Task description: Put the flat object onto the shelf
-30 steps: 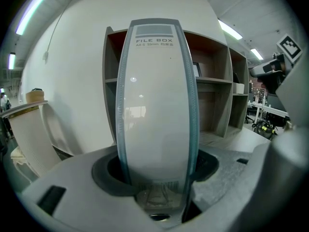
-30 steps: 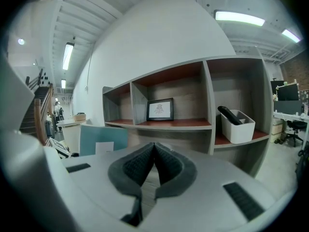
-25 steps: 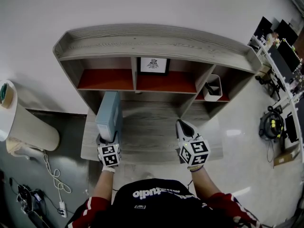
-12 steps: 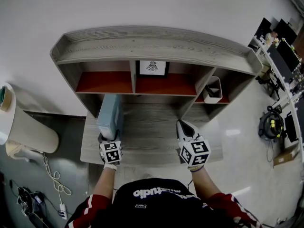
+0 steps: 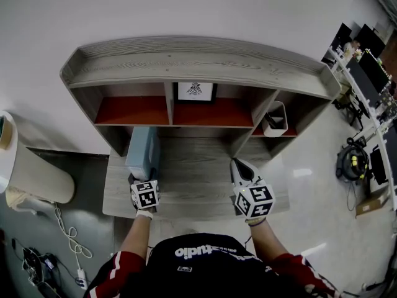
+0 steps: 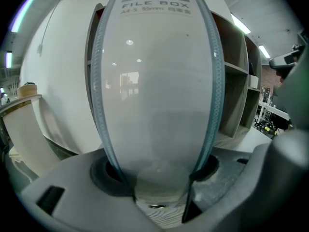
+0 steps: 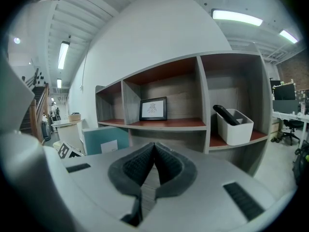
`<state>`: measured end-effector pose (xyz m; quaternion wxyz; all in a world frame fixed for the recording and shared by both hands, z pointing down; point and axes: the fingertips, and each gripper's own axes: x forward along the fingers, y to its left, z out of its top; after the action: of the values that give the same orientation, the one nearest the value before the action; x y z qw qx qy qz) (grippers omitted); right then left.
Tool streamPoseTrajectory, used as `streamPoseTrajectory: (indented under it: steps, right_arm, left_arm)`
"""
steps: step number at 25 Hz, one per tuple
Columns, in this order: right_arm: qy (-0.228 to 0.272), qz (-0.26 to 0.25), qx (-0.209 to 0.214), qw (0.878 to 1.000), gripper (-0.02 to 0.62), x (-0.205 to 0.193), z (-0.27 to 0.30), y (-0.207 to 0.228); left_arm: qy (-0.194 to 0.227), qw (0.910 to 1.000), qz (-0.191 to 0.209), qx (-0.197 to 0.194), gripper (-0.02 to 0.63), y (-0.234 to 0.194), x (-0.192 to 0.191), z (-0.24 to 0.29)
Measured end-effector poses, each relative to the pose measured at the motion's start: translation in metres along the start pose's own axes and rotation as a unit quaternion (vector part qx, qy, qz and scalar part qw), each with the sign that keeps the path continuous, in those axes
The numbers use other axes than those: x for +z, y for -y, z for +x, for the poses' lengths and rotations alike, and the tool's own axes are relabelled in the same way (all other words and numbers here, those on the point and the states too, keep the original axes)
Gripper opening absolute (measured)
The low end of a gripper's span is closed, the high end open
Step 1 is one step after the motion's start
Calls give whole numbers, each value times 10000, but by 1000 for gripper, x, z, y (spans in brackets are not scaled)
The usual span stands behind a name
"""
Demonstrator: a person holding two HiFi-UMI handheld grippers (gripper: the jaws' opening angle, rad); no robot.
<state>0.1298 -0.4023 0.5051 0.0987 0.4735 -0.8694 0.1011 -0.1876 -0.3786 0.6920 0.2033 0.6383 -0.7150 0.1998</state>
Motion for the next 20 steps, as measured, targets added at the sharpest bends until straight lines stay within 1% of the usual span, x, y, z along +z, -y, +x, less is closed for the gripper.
streamPoseTrajectory:
  steps: [8, 20]
  right_arm:
    - [0, -5, -58, 10000, 0, 1, -2, 9]
    - [-87, 47, -178, 9998, 0, -7, -9, 23]
  left_arm:
    - [-57, 10000, -41, 28, 275, 5, 4, 16]
    - [-148, 9999, 24, 51, 275, 9, 3, 39]
